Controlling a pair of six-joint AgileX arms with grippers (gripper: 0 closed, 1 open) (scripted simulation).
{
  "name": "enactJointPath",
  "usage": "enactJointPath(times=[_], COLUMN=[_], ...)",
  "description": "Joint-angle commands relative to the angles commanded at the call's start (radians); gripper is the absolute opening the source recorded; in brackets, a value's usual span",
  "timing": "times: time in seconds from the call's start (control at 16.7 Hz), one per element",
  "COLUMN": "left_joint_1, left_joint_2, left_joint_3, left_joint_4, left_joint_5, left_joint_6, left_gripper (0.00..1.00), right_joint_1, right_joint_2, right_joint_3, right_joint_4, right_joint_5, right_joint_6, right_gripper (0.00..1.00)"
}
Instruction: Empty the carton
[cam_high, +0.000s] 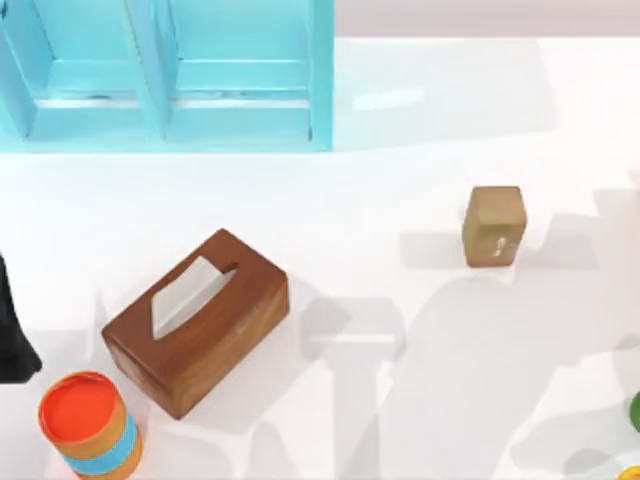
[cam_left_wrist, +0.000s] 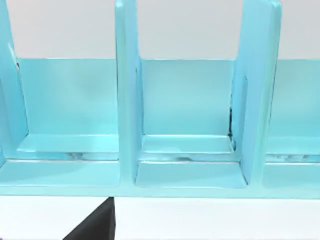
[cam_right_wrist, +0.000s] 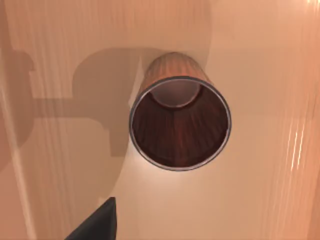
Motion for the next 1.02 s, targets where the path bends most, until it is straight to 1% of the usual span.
enactJointPath(times=[0.24,0.36,0.84,1.02], left_joint_1=[0.0,0.0,0.0,0.0], left_joint_2=[0.0,0.0,0.0,0.0], left_joint_3=[0.0,0.0,0.0,0.0], left_joint_4=[0.0,0.0,0.0,0.0], left_joint_5=[0.0,0.0,0.0,0.0], left_joint_6=[0.0,0.0,0.0,0.0], left_gripper=[1.0,1.0,1.0,1.0], right_joint_1=[0.003,0.002,0.005,0.005], right_joint_2=[0.004,0.008,0.034,0.044], right_joint_3=[0.002,-0.025,-0.278,-0.331], right_joint_4=[0.003,0.033,0.311,0.375], right_joint_5=[0.001,0.0,0.0,0.0], right_joint_6=[0.001,0.002,0.005,0.005], right_gripper=[1.0,1.0,1.0,1.0])
